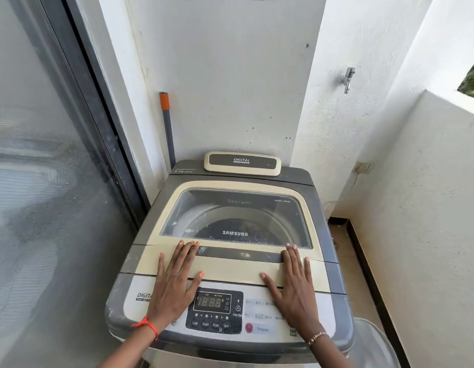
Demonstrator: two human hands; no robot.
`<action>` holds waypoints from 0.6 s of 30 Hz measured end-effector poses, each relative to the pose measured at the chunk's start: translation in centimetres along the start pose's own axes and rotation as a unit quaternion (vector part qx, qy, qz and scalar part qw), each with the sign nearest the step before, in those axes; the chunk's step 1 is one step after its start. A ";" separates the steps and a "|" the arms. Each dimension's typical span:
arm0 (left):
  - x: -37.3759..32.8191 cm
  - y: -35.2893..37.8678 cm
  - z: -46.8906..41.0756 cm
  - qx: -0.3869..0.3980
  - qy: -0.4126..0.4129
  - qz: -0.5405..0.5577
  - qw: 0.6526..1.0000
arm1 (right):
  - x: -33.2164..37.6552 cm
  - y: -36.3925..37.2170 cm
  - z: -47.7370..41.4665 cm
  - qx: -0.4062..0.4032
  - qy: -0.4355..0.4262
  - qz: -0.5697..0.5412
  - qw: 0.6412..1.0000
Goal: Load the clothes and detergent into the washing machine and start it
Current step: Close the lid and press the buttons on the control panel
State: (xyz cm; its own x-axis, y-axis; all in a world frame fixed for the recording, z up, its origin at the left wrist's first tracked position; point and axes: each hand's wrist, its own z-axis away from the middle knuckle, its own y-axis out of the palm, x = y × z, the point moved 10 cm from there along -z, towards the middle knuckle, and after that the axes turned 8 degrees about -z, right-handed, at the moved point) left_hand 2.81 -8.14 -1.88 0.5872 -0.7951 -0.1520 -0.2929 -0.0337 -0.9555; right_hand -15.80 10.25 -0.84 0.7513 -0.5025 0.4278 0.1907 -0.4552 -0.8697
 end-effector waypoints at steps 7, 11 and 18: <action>0.0 0.2 -0.1 -0.013 0.001 -0.008 1.000 | 0.0 0.4 -0.1 0.012 -0.003 0.011 1.000; -0.1 -0.1 -0.1 -0.025 0.002 -0.020 0.999 | 0.1 0.3 0.0 0.000 -0.010 0.013 1.000; -0.6 -1.0 -0.3 -0.034 0.018 -0.041 0.998 | 0.9 0.5 0.2 0.001 0.022 0.055 0.998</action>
State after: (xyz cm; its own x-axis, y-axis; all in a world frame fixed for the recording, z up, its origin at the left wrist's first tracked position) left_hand 2.59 -7.82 -0.78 0.5849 -0.8086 -0.0633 -0.2964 -0.1404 -0.9447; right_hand -14.93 9.77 -0.94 0.7397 -0.5806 0.3401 0.1095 -0.3948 -0.9122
